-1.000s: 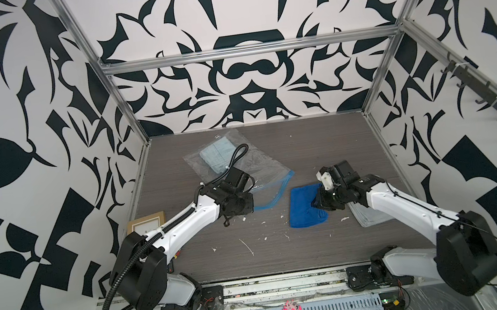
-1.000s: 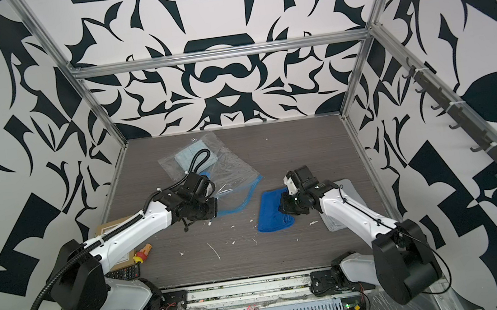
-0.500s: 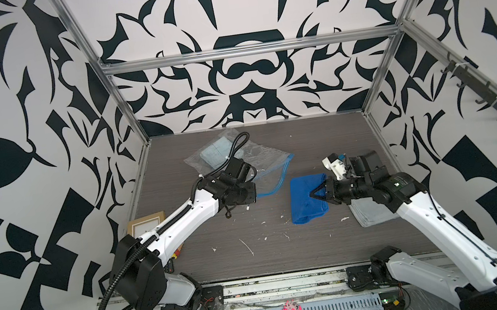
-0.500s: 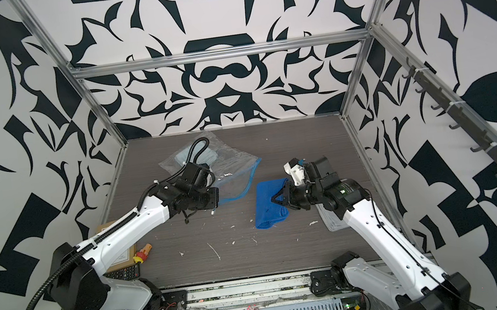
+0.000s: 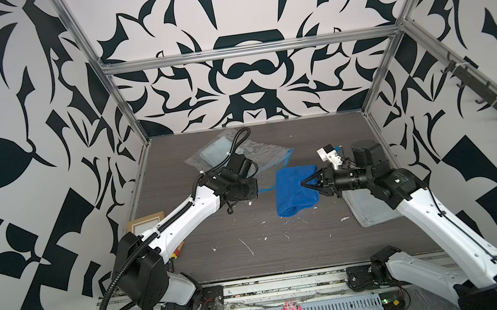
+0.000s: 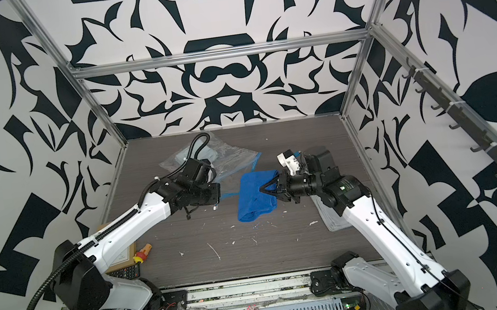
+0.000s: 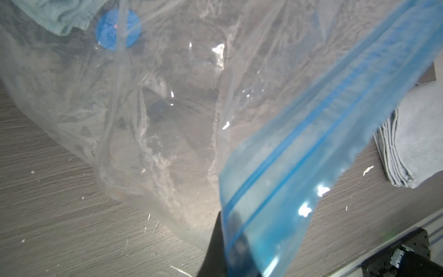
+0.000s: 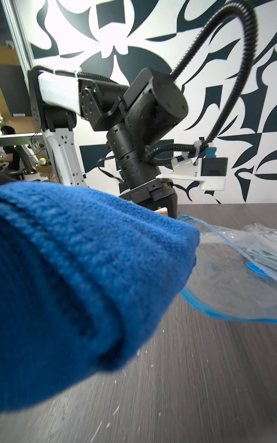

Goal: Place the folded towel into the vacuum bag
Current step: Pick up the towel from the center of the board, then place the towel in the vacuum bag.

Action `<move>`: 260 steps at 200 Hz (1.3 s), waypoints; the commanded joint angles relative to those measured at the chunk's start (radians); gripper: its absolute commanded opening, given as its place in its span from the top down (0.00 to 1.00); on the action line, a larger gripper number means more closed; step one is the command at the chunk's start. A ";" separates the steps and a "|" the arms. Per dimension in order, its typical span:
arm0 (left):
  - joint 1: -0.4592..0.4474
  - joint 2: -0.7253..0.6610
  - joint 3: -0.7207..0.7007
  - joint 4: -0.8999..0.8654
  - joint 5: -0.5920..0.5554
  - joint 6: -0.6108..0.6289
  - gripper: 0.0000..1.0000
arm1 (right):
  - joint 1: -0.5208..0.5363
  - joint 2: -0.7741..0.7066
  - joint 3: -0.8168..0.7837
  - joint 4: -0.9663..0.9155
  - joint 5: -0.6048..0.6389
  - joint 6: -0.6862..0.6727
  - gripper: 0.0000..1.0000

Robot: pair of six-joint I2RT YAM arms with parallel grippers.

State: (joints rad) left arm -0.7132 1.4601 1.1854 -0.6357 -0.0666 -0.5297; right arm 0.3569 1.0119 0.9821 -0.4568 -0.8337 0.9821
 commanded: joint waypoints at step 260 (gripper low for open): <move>-0.063 0.000 0.060 -0.047 -0.003 -0.009 1.00 | -0.093 0.303 -0.016 0.652 0.001 0.352 1.00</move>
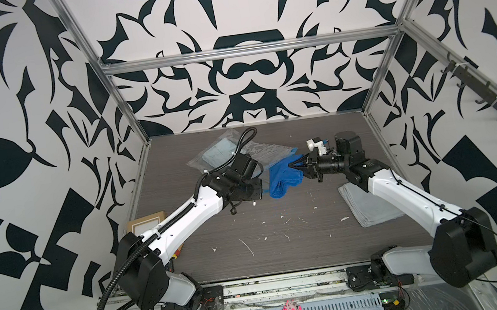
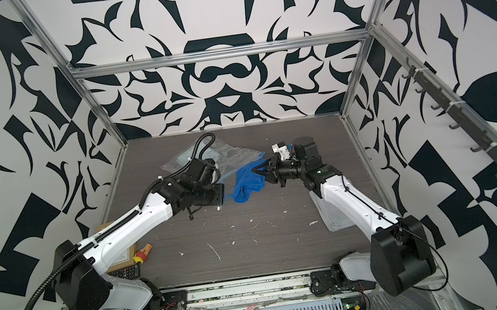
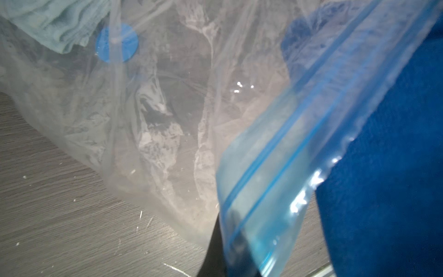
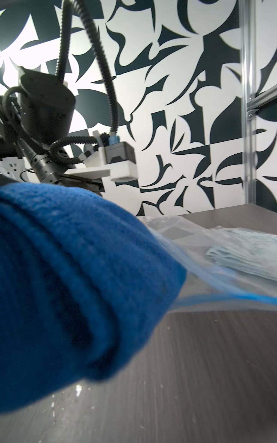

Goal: Place the folded towel into the vacuum bag
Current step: Place the towel in the vacuum bag.

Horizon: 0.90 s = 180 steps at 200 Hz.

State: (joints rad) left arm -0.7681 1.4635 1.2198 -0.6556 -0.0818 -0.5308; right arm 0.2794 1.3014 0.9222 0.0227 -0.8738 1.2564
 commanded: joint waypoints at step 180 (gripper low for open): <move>-0.028 0.075 0.195 -0.170 0.076 -0.141 1.00 | 0.105 -0.094 -0.064 0.181 0.384 0.032 1.00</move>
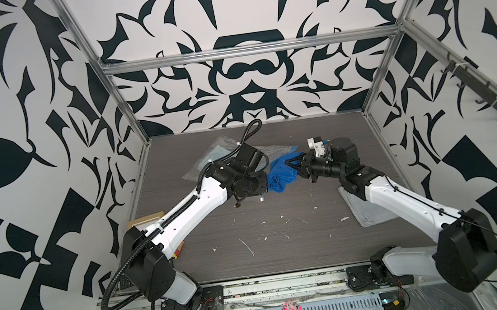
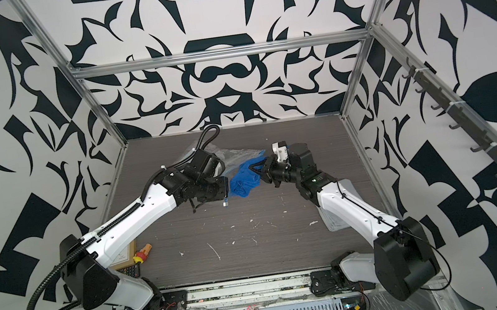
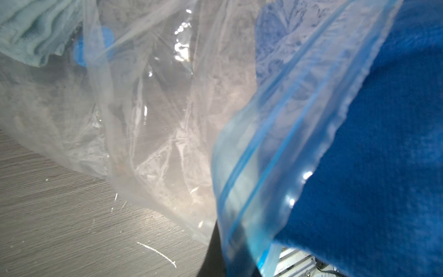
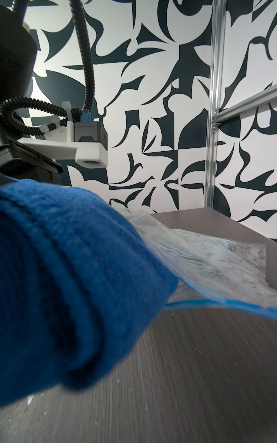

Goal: Place the folded towel into the vacuum bag
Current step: Place the towel in the vacuum bag.

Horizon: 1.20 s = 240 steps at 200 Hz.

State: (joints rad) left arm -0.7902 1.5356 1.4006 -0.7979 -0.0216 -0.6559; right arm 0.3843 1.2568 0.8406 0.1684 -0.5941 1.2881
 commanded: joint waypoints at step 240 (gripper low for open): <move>-0.017 0.059 0.165 -0.081 0.017 0.030 1.00 | 0.108 -0.177 0.024 -0.180 0.377 -0.209 1.00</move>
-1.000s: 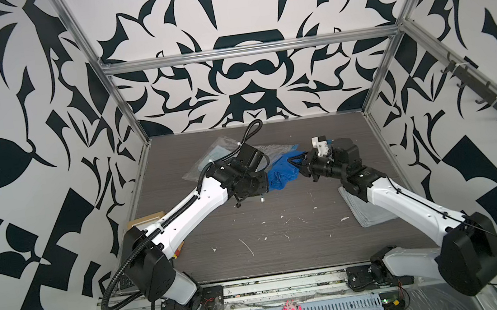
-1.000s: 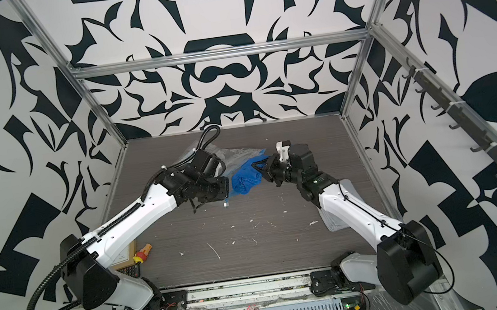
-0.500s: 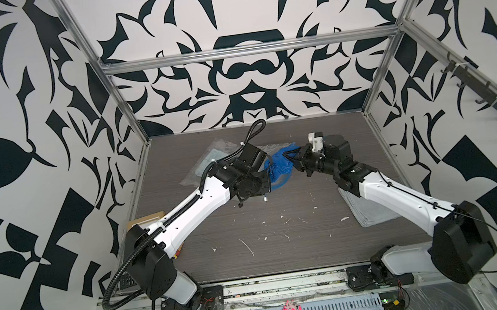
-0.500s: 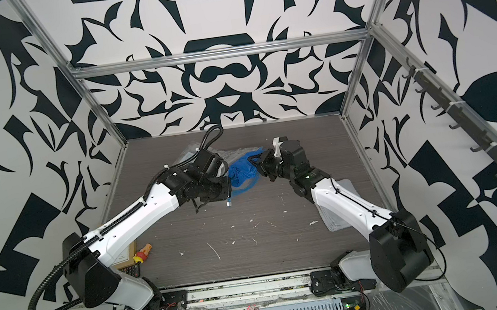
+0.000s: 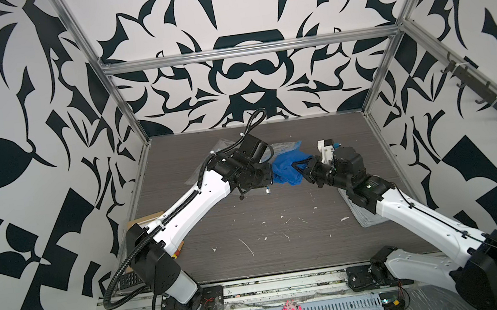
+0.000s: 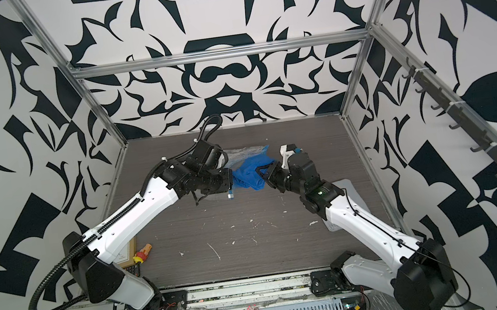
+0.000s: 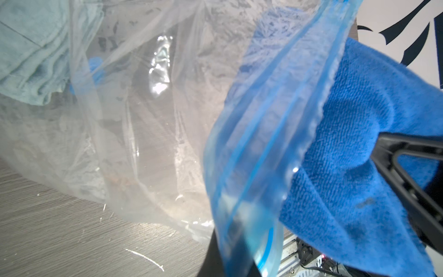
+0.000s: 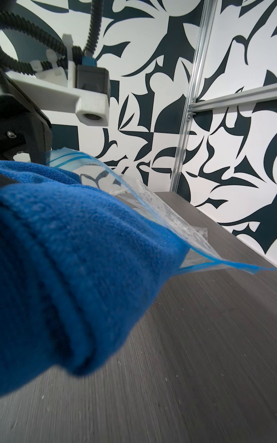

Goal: Place the folded towel into the vacuum bag
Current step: Place the towel in the vacuum bag.

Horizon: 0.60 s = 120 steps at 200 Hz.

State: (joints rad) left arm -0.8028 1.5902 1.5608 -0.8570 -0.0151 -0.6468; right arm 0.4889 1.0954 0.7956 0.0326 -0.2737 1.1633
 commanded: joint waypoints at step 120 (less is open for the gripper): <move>-0.032 -0.011 0.002 -0.003 -0.016 0.033 1.00 | 0.132 0.145 0.173 -0.077 0.122 -0.104 1.00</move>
State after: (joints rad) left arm -0.8280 1.5925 1.5429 -0.8577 -0.0254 -0.6273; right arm 0.6094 1.2694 0.9768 -0.0639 -0.1864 1.0721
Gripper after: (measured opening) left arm 0.048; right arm 0.135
